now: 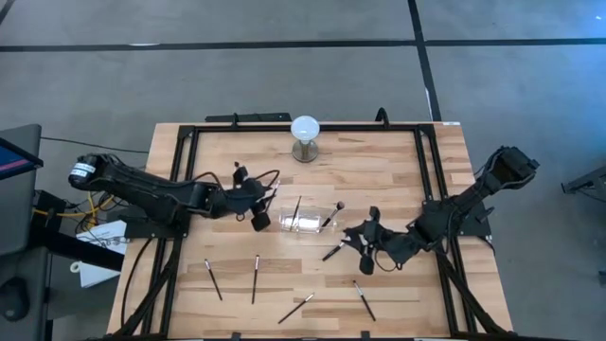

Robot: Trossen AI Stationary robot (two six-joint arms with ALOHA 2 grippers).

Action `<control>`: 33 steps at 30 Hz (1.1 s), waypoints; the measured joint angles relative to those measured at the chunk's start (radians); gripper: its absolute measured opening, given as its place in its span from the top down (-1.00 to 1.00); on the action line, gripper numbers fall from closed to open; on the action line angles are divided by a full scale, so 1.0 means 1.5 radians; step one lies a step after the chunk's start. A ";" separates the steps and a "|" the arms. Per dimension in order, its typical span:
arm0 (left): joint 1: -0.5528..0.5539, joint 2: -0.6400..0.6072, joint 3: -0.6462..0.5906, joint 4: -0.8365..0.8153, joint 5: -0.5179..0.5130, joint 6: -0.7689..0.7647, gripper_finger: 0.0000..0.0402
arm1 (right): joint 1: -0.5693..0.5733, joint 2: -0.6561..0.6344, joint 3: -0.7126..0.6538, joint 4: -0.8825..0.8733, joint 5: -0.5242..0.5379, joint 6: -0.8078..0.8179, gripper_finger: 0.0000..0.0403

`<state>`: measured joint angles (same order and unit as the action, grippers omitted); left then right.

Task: Put items in baskets/containers
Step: Put the black eyeshadow brush into the transparent organizer

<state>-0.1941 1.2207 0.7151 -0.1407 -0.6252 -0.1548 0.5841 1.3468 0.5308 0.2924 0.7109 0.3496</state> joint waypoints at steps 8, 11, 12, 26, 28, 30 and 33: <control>0.002 -0.012 0.000 0.084 -0.126 0.179 0.48 | -0.053 0.000 0.000 0.000 -0.001 -0.077 0.40; 0.004 -0.028 0.000 0.180 -0.143 0.294 0.48 | -0.081 0.000 0.003 0.002 -0.001 -0.119 0.40; 0.004 -0.034 0.000 0.226 -0.144 0.322 0.48 | -0.094 0.000 0.006 0.003 0.000 -0.133 0.40; 0.114 -0.006 0.010 0.339 -0.087 0.338 0.48 | -0.209 -0.193 0.012 -0.131 -0.041 -0.338 0.44; 0.116 0.018 0.039 0.232 -0.130 0.313 0.47 | -0.231 -0.245 0.009 -0.185 -0.060 -0.340 0.46; 0.116 0.050 0.089 0.114 -0.146 0.258 0.44 | -0.257 -0.291 -0.014 -0.205 -0.083 -0.350 0.48; 0.126 0.097 0.169 -0.051 -0.061 0.150 0.37 | -0.297 -0.337 -0.064 -0.171 -0.120 -0.373 0.51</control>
<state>-0.0048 1.3655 0.9683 -0.2168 -0.7160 0.0700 0.1385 0.8406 0.4347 0.0363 0.5308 -0.2102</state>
